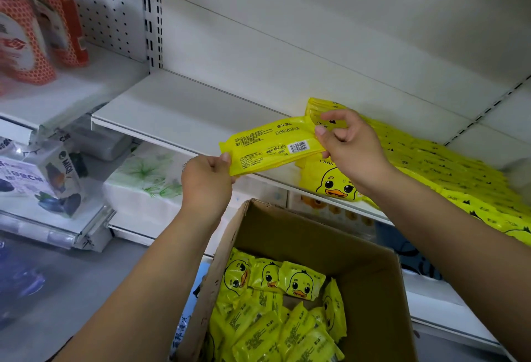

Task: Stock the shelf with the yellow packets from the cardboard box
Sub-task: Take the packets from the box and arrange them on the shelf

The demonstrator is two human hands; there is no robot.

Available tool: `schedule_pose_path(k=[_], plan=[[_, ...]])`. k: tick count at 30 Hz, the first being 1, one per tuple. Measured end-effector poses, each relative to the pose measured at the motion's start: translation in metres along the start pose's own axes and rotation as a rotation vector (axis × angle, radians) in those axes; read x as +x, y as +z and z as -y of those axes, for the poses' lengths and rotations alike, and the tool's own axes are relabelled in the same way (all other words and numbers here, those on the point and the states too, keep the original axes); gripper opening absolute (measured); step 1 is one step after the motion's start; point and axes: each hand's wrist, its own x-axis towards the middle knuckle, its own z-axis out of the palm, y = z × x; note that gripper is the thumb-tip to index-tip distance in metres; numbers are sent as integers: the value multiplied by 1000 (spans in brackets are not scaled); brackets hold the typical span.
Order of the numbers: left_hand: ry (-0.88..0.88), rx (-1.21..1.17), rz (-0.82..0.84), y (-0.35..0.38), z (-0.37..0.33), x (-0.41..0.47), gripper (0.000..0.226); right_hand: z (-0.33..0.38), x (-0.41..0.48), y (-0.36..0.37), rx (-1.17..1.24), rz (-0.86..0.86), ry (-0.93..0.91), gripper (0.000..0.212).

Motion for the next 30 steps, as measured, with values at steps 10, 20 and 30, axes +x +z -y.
schedule_pose_path(k=[10,20,30], plan=[[-297,-188,445,-9,-11,-13,59,18,-3,16,106,188,-65,28],[-250,-553,668,-1,-16,-29,47,16,-25,39,378,430,80,22],[-239,-639,596,2,-12,-18,33,2,0,-5,-109,486,126,29]])
